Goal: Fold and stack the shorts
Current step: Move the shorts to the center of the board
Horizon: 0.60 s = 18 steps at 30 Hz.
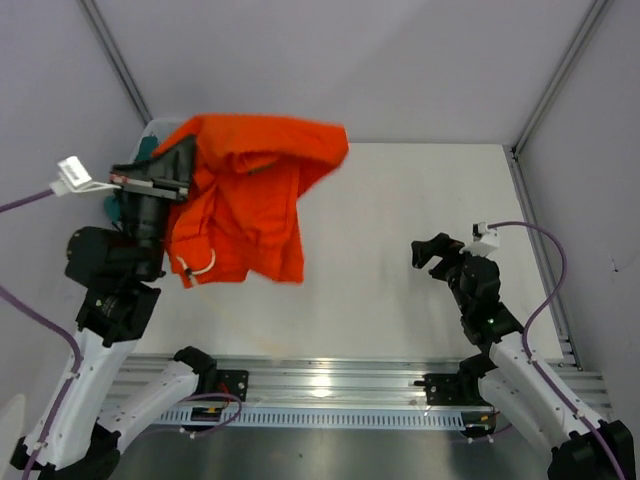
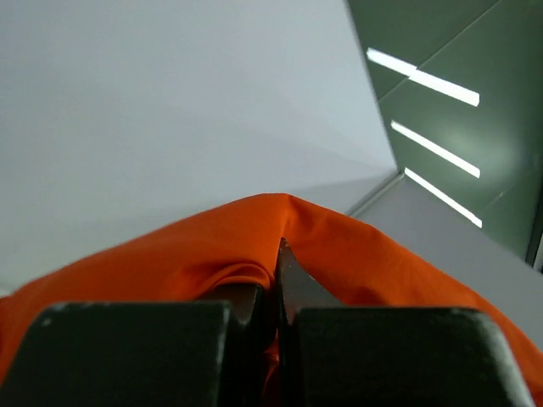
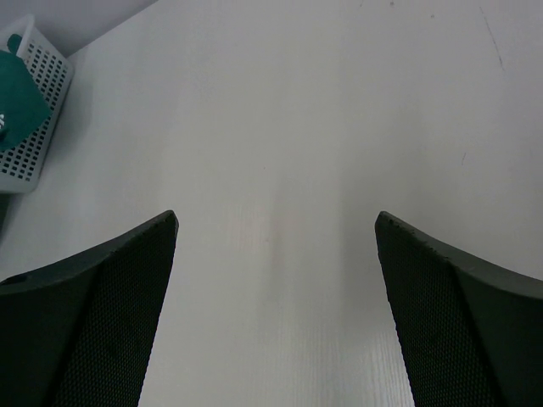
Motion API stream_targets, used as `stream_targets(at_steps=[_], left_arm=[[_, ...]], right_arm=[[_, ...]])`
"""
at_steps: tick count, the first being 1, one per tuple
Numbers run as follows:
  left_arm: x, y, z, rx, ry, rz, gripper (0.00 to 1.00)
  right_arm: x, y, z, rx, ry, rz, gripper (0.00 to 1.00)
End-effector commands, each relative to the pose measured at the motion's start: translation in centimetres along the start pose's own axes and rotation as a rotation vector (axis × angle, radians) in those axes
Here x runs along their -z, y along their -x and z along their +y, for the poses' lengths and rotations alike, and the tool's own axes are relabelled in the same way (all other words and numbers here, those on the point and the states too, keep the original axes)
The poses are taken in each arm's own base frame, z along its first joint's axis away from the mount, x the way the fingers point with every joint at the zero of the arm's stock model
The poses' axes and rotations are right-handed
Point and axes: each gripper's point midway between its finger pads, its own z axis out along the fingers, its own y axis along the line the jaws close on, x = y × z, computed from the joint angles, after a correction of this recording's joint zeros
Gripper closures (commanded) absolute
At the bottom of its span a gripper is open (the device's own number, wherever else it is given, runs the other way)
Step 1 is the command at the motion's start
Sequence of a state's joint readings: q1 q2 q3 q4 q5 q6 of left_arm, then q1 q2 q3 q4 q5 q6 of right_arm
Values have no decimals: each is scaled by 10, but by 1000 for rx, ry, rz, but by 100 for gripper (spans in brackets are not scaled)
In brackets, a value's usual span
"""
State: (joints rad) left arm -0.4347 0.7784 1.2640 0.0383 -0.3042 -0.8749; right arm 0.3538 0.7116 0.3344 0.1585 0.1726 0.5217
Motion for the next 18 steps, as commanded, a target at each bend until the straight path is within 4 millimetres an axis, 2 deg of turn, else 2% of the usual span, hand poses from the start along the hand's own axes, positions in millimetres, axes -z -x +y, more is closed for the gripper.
stream_targets(at_steps=[1,2,3,4,5,6,7,10,14,18], left_arm=[[20,-78,52,117,126,209,100],[31,-99,70,125,164,257,100],[39,-102,69,153,160,271,100],[49,-118,68,189,160,320,100],[55,-125,69,201,165,343,100],[66,-143,92,187,221,365,100],[74,-158,93,202,235,404,100],[98,-200,136,181,347,477,100],[99,-221,164,146,423,479,100],[91,-232,172,97,464,491,100]], right_arm=[[12,37,12,17,1,-78,1],[17,39,12,20,1,-78,1],[19,39,12,17,1,-77,0],[21,40,14,13,4,-77,1],[24,33,10,14,-10,-45,1],[27,34,12,3,0,-41,1],[29,32,12,0,2,-30,1],[33,25,14,-13,11,7,1],[36,12,28,1,101,74,0],[32,2,41,26,162,144,3]])
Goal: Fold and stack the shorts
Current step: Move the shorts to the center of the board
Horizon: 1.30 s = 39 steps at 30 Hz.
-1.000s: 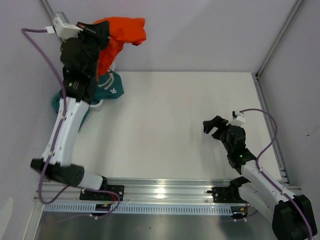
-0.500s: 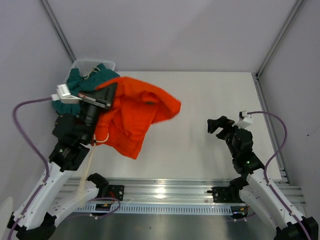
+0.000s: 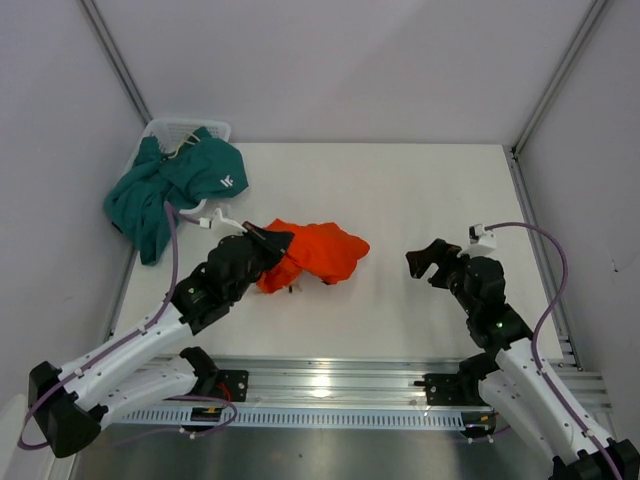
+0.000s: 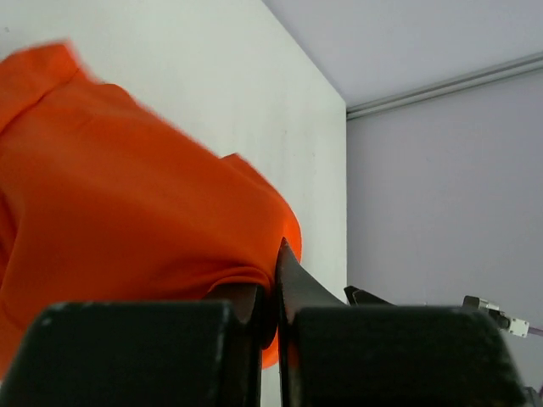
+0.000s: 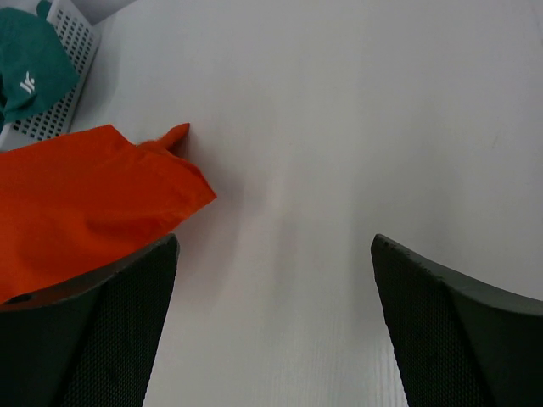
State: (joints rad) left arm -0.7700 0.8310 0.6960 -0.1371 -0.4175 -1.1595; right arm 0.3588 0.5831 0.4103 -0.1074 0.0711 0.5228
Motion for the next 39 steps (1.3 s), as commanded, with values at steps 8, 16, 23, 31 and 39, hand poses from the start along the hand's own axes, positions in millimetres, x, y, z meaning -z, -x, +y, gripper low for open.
stream_targets(at_steps=[8,16,23,31,39], left_arm=[[9,5,-92,54,-227,75,100],[86,-36,-121,82,-298,216,100],[90,-38,-160,24,-328,232,98],[4,9,-155,25,-206,190,1],[-55,12,-36,9,87,189,1]], right_arm=[[1,1,38,52,149,58,5],[6,3,35,67,138,48,5],[4,5,33,73,122,36,5],[-2,3,33,51,106,54,3],[2,-7,46,38,170,133,2]])
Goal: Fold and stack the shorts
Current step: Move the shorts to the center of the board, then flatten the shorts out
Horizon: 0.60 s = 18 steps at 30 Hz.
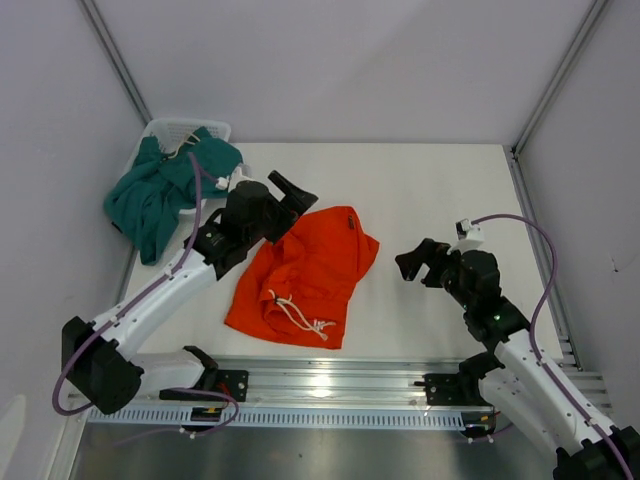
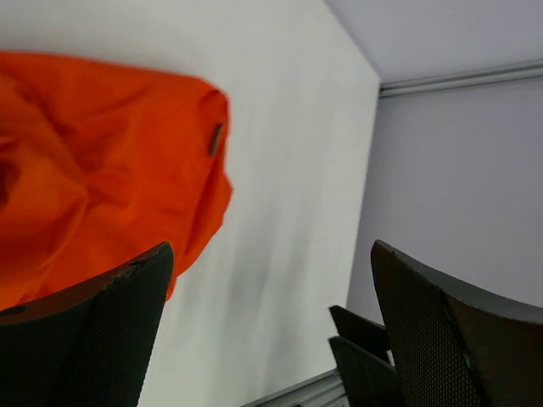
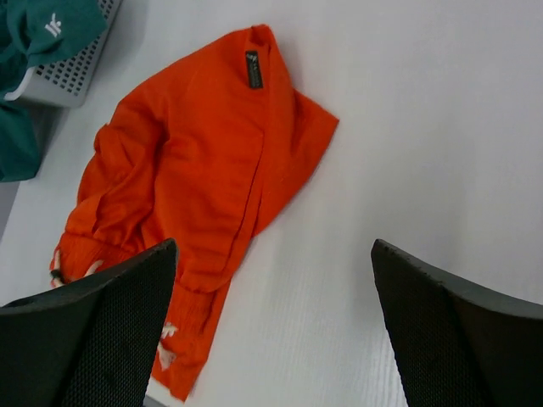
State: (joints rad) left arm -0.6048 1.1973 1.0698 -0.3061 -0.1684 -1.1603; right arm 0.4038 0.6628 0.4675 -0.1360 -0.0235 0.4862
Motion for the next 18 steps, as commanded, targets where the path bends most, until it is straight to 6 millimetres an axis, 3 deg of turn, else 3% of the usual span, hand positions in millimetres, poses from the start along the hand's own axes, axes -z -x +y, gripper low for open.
stream_targets(at_steps=[1,7,11,12,14,15,16,18], left_arm=[[9,5,-3,-15,-29,25,1],[35,24,-15,-126,-93,-49,1],[50,35,-3,-197,-56,-97,1],[53,37,-2,-206,-51,-104,1],[59,41,6,-222,-32,-108,1],[61,41,7,-228,-28,-108,1],[63,42,10,-237,-23,-110,1],[68,44,16,-243,-10,-118,1]], right_arm=[[3,4,26,-19,106,36,3],[0,-38,65,-115,228,224,9],[-5,-64,92,-115,235,288,13],[-4,-70,106,-103,261,302,17],[-15,-93,110,-105,217,366,18],[-17,-99,122,-92,229,371,19],[-24,-115,118,-90,193,413,23],[-30,-120,136,-104,231,414,30]])
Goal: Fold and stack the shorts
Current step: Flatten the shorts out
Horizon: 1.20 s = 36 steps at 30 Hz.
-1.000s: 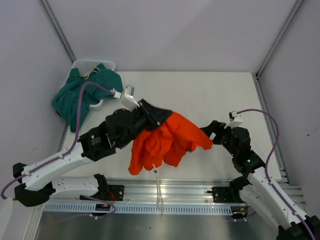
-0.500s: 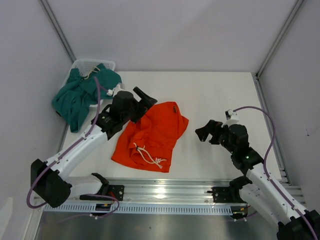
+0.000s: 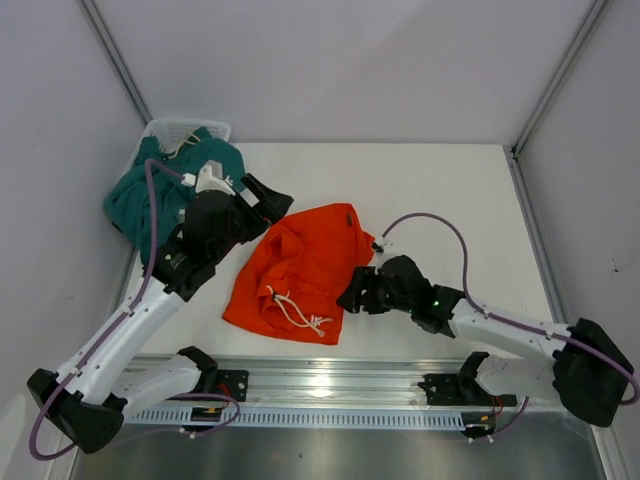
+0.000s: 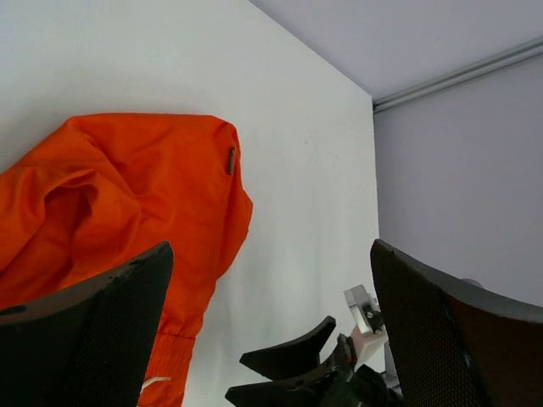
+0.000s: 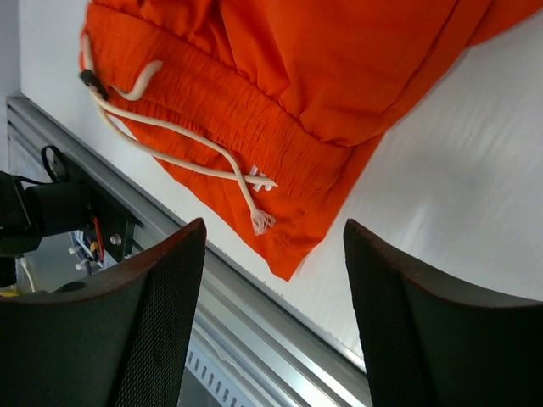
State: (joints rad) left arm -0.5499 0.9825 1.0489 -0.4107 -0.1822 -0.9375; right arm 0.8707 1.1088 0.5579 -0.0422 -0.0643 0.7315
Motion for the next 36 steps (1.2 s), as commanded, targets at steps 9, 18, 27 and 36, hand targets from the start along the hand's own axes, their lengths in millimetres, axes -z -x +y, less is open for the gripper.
stream_targets(at_steps=[9,18,27,36], left_arm=[[24,12,28,-98,69,-52,1],[23,10,35,-124,90,-41,1],[21,8,32,-162,68,-25,1],[-31,-35,-7,-338,-54,264,1]], right_arm=[[-63,3,12,-87,-70,-27,44],[-89,-20,-2,-118,-134,35,47],[-77,-17,18,-24,-105,42,100],[16,-68,21,428,-221,83,100]])
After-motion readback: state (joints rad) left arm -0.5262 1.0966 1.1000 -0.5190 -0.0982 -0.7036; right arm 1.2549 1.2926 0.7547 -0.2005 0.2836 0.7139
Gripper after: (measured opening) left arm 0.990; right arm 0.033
